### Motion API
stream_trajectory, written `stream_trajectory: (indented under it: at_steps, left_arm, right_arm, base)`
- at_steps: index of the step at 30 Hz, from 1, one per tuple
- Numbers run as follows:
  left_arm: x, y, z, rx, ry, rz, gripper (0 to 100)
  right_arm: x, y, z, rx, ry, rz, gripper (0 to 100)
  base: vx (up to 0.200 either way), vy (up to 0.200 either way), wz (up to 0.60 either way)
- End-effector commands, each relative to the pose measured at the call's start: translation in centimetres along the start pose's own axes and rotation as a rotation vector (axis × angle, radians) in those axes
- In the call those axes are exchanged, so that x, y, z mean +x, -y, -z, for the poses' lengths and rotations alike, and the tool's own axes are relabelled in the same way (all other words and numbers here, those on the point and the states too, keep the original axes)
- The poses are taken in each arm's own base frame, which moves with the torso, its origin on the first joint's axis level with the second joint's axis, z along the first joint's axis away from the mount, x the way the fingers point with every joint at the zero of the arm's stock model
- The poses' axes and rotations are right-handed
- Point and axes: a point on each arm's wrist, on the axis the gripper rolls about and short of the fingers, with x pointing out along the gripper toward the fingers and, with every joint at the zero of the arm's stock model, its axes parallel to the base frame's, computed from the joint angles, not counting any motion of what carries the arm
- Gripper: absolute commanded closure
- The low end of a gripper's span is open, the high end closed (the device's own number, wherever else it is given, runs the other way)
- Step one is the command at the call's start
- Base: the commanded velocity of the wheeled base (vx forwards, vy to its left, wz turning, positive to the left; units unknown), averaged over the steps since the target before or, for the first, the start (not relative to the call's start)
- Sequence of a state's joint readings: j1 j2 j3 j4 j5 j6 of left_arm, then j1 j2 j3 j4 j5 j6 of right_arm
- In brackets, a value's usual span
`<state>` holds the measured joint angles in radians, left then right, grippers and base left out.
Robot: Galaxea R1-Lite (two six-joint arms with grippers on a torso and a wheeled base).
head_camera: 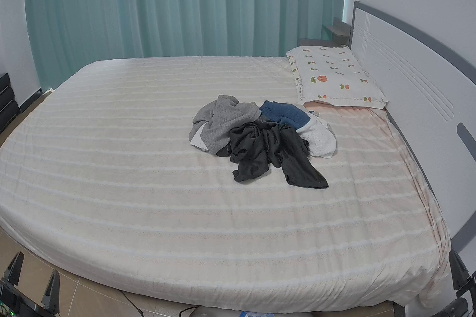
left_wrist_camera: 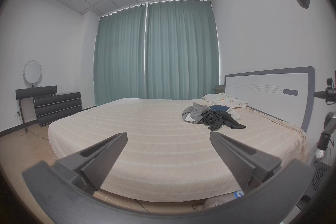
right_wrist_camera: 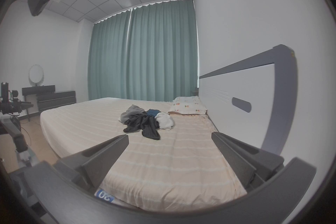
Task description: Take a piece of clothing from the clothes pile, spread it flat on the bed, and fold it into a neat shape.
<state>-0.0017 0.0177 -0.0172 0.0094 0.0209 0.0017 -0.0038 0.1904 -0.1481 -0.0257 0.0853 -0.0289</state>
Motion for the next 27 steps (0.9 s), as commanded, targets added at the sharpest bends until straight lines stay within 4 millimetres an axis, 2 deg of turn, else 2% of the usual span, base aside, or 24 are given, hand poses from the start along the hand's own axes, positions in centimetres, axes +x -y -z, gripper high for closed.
stream_trajectory:
  at_steps: [1,3,5,7,8,9,10,11,12,13,14,15,16,17,18,19,21,22,23,27]
  left_arm:
    - [0.0,0.0,0.5,0.0,0.002,-0.001,0]
    - [0.0,0.0,0.5,0.0,0.004,-0.001,0]
    - [0.0,0.0,0.5,0.0,0.004,-0.001,0]
    - [0.0,0.0,0.5,-0.002,0.002,-0.001,0]
    - [0.0,0.0,0.5,-0.002,0.002,-0.001,0]
    - [0.0,0.0,0.5,-0.002,0.002,-0.001,0]
    - [0.0,0.0,0.5,-0.002,0.004,-0.001,0]
    - [0.0,0.0,0.5,-0.002,0.004,-0.001,0]
    - [0.0,0.0,0.5,-0.002,0.002,-0.001,0]
    - [0.0,0.0,0.5,-0.002,0.002,-0.001,0]
    - [0.0,0.0,0.5,-0.002,0.004,-0.001,0]
    - [0.0,0.0,0.5,-0.003,0.004,-0.001,0]
    - [0.0,0.0,0.5,-0.003,0.004,-0.001,0]
    - [0.0,0.0,0.5,-0.003,0.004,-0.001,0]
    - [0.0,0.0,0.5,-0.003,0.004,-0.001,0]
    - [0.0,0.0,0.5,-0.003,0.004,-0.001,0]
    - [0.0,0.0,0.5,-0.003,0.004,-0.001,0]
    - [0.0,0.0,0.5,-0.003,0.004,-0.001,0]
    - [0.0,0.0,0.5,-0.005,0.004,-0.001,0]
    - [0.0,0.0,0.5,-0.011,0.002,-0.002,0]
  right_arm:
    - [10.0,0.6,-2.8,0.11,-0.372,-0.108,0]
    - [12.7,0.5,-2.7,0.114,-0.395,-0.131,0]
    - [16.4,0.1,-1.9,0.122,-0.44,-0.153,0]
    - [19.1,-0.1,-0.8,0.142,-0.48,-0.153,0]
    - [21.4,-0.3,0.1,0.161,-0.503,-0.14,0]
    - [22.1,-0.4,0.4,0.165,-0.508,-0.137,0]
    - [24.6,-0.8,1.5,0.186,-0.529,-0.123,0]
    - [24.6,-0.8,1.5,0.186,-0.529,-0.123,0]
    - [26.9,-1.0,2.6,0.21,-0.546,-0.102,0]
    - [26.9,-1.0,2.6,0.21,-0.546,-0.102,0]
    - [30.6,-1.7,4.5,0.261,-0.555,-0.066,0]
    - [32.3,-2.1,5.4,0.28,-0.558,-0.049,0]
    - [32.9,-2.2,5.8,0.284,-0.561,-0.044,0]
    - [34.6,-2.6,6.7,0.294,-0.566,-0.022,0]
    - [34.6,-2.6,6.7,0.294,-0.566,-0.022,0]
    - [36.6,-3.0,7.8,0.301,-0.56,0.0,0]
    - [39.0,-3.7,9.0,0.313,-0.554,0.011,0]
    - [39.0,-3.7,9.0,0.313,-0.554,0.011,0]
    - [40.3,-4.2,9.7,0.318,-0.546,0.011,0]
    - [42.9,-5.1,11.6,0.304,-0.552,0.036,0]
  base:
    - [0.0,0.0,0.0]
    - [0.0,0.0,0.0]
    - [0.0,0.0,0.0]
    - [0.0,0.0,0.0]
    - [0.0,0.0,0.0]
    - [0.0,0.0,0.0]
    - [0.0,0.0,0.0]
    - [0.0,0.0,0.0]
    - [0.0,0.0,0.0]
    - [0.0,0.0,0.0]
    - [0.0,0.0,0.0]
    - [0.0,0.0,0.0]
    - [0.0,0.0,0.0]
    - [0.0,0.0,0.0]
    - [0.0,0.0,0.0]
    - [0.0,0.0,0.0]
    - [0.0,0.0,0.0]
    - [0.0,0.0,0.0]
    - [0.0,0.0,0.0]
    - [0.0,0.0,0.0]
